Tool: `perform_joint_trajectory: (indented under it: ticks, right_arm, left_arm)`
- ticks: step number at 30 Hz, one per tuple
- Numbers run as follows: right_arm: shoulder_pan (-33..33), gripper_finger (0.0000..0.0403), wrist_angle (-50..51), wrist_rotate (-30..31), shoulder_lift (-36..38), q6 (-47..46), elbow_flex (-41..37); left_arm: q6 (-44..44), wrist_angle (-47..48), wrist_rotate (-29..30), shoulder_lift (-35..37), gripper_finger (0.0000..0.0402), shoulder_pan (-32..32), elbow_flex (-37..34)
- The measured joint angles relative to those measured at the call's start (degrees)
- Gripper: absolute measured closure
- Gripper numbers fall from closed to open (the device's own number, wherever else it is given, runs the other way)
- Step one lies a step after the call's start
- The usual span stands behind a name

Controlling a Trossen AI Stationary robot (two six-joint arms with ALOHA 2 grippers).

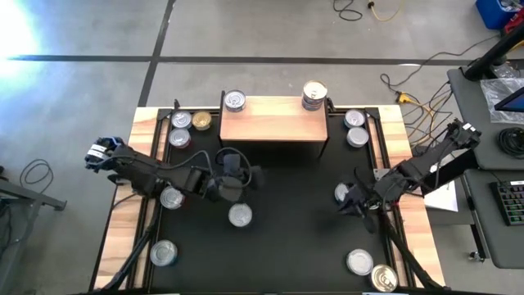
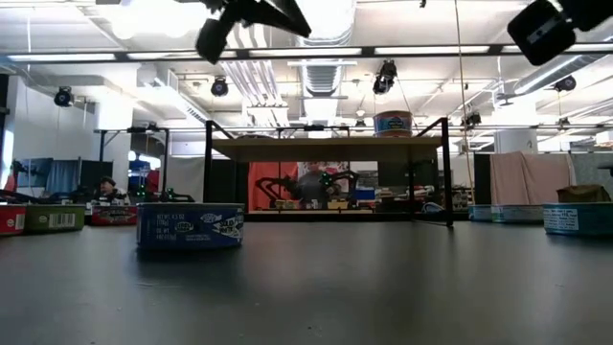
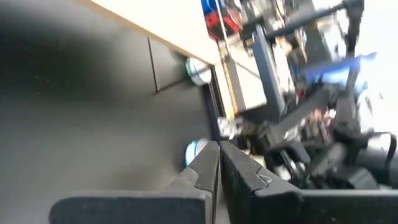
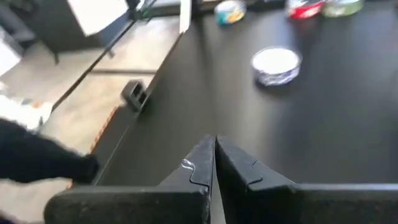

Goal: Stack canned seafood by type on shelf
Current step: Stack the blue tuna can on top of the blue tuna can

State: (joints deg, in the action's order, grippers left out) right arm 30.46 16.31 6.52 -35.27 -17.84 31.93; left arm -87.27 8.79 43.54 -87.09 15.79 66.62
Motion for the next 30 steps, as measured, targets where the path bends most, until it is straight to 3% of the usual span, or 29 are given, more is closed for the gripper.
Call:
perform_joint_trajectory:
  ticks: [7, 12, 16, 20, 30]
  right_arm:
    - [-1.01, 0.0394, 8.63, -1.57, 11.68, 1.79, 0.1]
    - [-1.01, 0.0394, 15.9, -1.55, 17.13, 2.79, 0.1]
    - [-1.01, 0.0394, 16.22, -1.47, 17.78, 3.93, -0.17]
    - [-1.0, 0.0394, 15.02, -1.01, 17.39, 4.3, -0.38]
    - [-1.01, 0.0394, 14.54, 3.06, 19.44, 4.84, -0.38]
  left_arm:
    - [-3.26, -4.8, -0.58, -2.71, 0.0401, -2.11, 3.23]
    - [-2.3, 9.11, -0.2, -7.24, 0.0401, -2.99, 13.92]
    - [-6.77, 21.32, -4.91, -11.43, 0.0401, -4.92, 21.5]
    - [-5.92, 21.75, -15.16, -14.54, 0.0401, -6.68, 25.48]
    - [-0.71, 22.44, -15.53, -14.67, 0.0401, -5.82, 27.04]
